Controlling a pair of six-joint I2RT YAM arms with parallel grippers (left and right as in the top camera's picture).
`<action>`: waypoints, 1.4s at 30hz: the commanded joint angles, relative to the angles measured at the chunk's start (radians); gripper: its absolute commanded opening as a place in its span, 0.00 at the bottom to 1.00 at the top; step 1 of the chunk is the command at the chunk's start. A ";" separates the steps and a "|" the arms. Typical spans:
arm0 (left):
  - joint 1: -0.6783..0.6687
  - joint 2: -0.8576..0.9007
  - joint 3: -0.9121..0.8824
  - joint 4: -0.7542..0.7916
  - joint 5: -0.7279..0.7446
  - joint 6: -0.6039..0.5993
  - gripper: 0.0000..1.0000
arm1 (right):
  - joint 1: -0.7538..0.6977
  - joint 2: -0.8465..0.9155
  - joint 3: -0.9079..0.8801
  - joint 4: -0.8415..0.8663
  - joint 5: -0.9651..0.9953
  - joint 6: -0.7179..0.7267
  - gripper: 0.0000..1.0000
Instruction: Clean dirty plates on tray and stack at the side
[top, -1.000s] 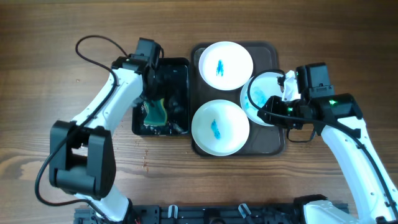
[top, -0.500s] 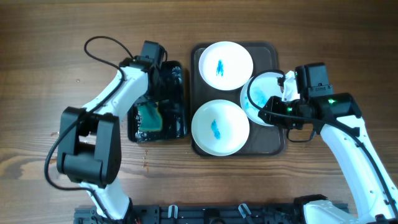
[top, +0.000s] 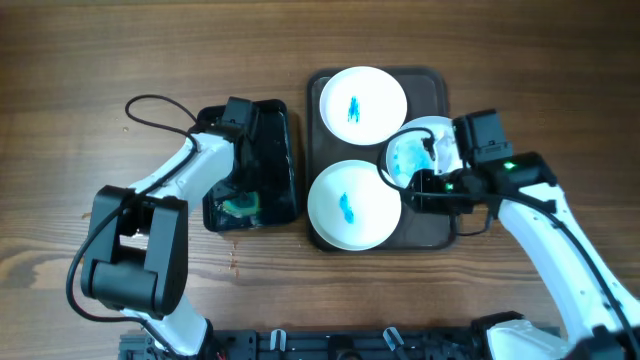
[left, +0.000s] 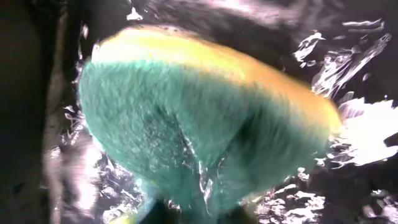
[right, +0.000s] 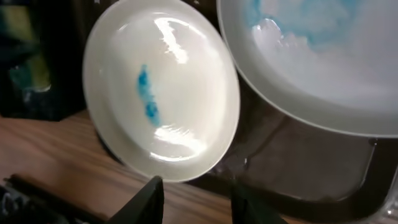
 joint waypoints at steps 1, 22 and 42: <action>0.007 -0.012 0.029 -0.055 0.009 0.056 0.04 | 0.003 0.080 -0.028 0.055 0.033 0.029 0.36; -0.077 -0.204 0.340 -0.301 0.220 0.130 0.04 | 0.105 0.386 -0.037 0.303 0.261 0.296 0.04; -0.354 0.318 0.336 0.102 0.538 -0.103 0.04 | 0.104 0.386 -0.037 0.287 0.268 0.344 0.04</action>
